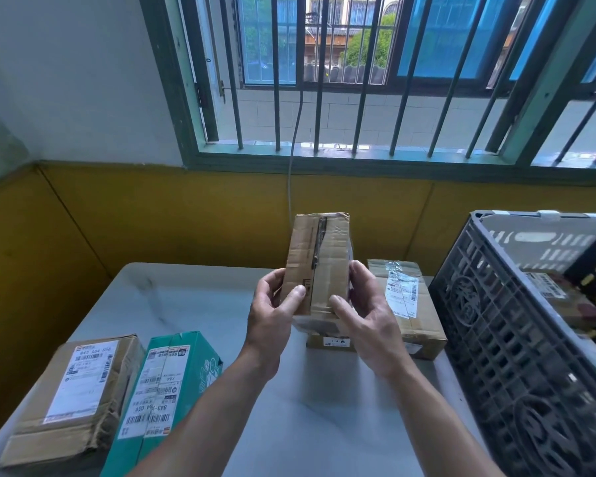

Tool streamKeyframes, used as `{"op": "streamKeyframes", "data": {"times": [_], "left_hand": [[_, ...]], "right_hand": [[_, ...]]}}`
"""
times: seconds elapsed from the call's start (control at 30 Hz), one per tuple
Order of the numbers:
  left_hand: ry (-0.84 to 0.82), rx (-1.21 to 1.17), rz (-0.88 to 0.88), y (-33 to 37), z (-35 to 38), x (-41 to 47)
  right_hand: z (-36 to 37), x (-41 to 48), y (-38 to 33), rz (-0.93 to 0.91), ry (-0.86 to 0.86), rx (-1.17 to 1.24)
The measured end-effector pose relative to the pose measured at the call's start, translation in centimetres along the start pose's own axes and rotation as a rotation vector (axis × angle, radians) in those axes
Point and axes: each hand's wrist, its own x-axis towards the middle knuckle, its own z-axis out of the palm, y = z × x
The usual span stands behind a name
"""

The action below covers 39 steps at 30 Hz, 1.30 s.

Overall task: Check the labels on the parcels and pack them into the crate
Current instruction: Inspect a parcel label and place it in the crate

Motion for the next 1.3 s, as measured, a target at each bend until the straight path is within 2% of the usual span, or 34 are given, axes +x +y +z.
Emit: {"op": "streamKeyframes", "data": {"times": [0.17, 0.3, 0.5, 0.7, 1.07, 1.3], "left_hand": [[0.009, -0.042, -0.032, 0.2, 0.3, -0.1], [-0.001, -0.055, -0.041, 0.2, 0.3, -0.2], [-0.088, -0.042, -0.046, 0.7, 0.1, -0.3], [-0.056, -0.04, -0.009, 1.2, 0.4, -0.4], [-0.074, -0.004, -0.009, 0.8, 0.0, -0.5], [-0.067, 0.016, -0.104, 0.1, 0.2, -0.4]], "right_hand": [[-0.3, -0.3, 0.1, 0.017, -0.073, 0.025], [-0.4, -0.2, 0.2, -0.025, -0.108, -0.048], [-0.6, 0.2, 0.7, 0.001, -0.026, -0.005], [-0.4, 0.2, 1.0, 0.026, 0.031, 0.043], [-0.2, 0.3, 0.3, -0.025, 0.018, 0.006], [0.4, -0.1, -0.6, -0.096, 0.017, -0.414]]}}
